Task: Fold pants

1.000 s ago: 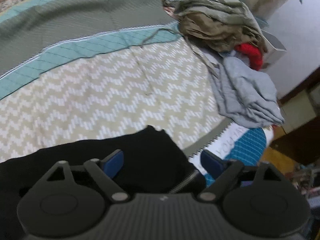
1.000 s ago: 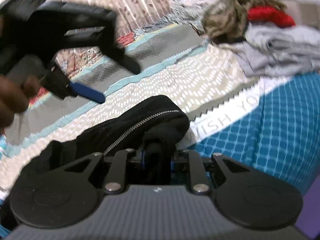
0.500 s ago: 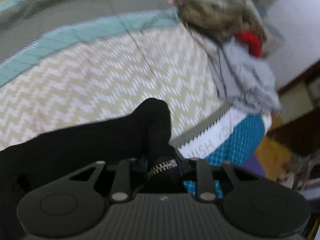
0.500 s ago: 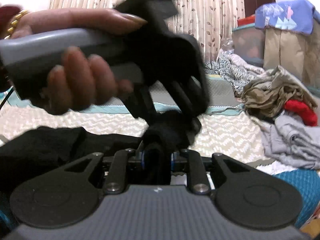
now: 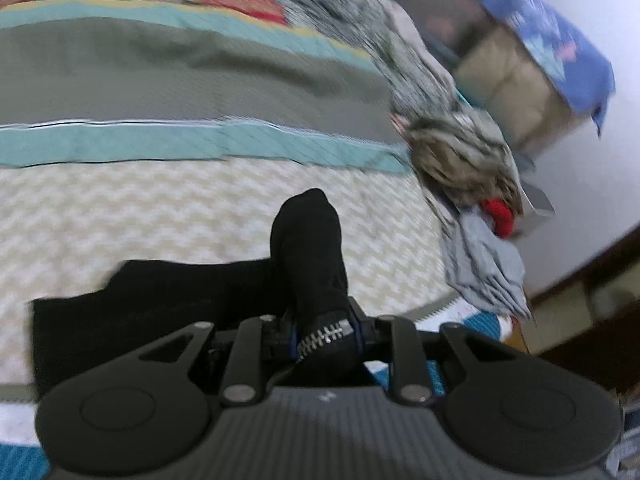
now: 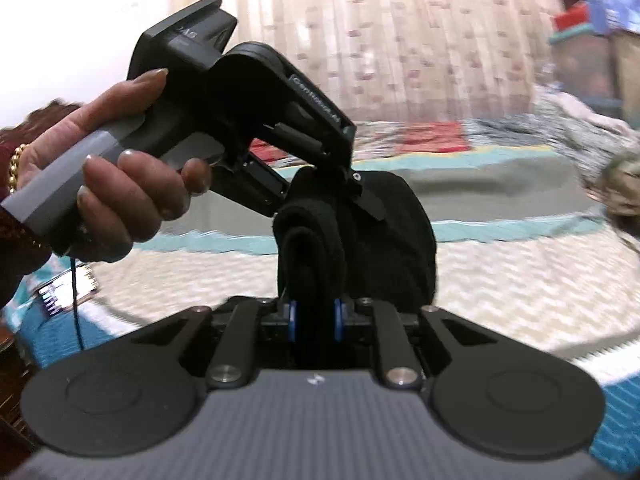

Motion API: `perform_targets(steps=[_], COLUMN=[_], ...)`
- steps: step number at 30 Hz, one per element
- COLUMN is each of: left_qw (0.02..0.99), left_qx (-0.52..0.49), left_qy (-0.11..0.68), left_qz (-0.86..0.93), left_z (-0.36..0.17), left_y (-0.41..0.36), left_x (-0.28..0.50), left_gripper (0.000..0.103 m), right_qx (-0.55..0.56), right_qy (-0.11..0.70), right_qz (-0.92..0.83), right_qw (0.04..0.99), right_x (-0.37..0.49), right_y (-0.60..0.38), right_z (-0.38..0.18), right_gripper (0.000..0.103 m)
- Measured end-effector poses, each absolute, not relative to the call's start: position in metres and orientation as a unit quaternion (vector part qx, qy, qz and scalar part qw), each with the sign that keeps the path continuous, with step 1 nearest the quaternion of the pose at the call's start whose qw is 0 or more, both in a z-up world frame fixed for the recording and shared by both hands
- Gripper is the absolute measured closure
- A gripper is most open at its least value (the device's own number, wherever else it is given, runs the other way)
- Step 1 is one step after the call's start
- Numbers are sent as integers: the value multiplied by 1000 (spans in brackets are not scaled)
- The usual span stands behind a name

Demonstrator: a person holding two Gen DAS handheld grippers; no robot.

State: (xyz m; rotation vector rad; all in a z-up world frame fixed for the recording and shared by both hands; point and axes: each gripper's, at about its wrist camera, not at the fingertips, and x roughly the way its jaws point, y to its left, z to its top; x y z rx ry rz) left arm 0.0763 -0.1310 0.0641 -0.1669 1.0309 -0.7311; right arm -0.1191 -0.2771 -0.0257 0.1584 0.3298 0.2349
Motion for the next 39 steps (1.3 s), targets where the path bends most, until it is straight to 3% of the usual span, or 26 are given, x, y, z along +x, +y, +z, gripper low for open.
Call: perform_targets(steps=[12, 15, 16, 19, 22, 24, 26, 27, 28, 30, 32, 33, 39], left_qw=[842, 842, 841, 835, 840, 842, 839, 836, 836, 840, 839, 837, 807], left_qx=[-127, -129, -124, -123, -140, -150, -170, -183, -195, -195, -186, -182, -214], left_qy=[476, 486, 493, 512, 501, 492, 486, 483, 474, 459, 461, 465, 492], left_qz=[-221, -197, -187, -162, -156, -164, -177, -186, -195, -212, -223, -224, -248], left_z=[8, -18, -29, -54, -54, -48, -44, -42, -39, -39, -44, -49, -76], left_y=[8, 20, 22, 36, 47, 54, 64, 69, 73, 76, 71, 69, 64], left_x=[85, 85, 86, 83, 79, 75, 71, 69, 65, 57, 57, 56, 60], left_gripper=[82, 82, 81, 66, 49, 44, 32, 17, 10, 7, 2, 1, 0], right_qx=[7, 17, 25, 71, 99, 144, 184, 193, 199, 214, 243, 262, 345], right_qy=[266, 315, 338, 392, 398, 396, 375, 360, 345, 321, 305, 300, 331], right_qz=[250, 276, 285, 306, 323, 345, 349, 340, 323, 280, 229, 198, 153], right_qw=[931, 908, 897, 865, 853, 839, 839, 847, 859, 879, 892, 896, 865], right_x=[-61, -47, -40, -24, -23, -25, -31, -36, -45, -59, -82, -84, -66], right_y=[-178, -170, -168, -171, -182, -201, -226, -238, -251, -276, -292, -305, -329], right_z=[-35, -47, -51, -65, -62, -53, -43, -38, -32, -28, -34, -38, -67], right_gripper=[83, 74, 66, 57, 55, 55, 55, 55, 55, 50, 24, 20, 17])
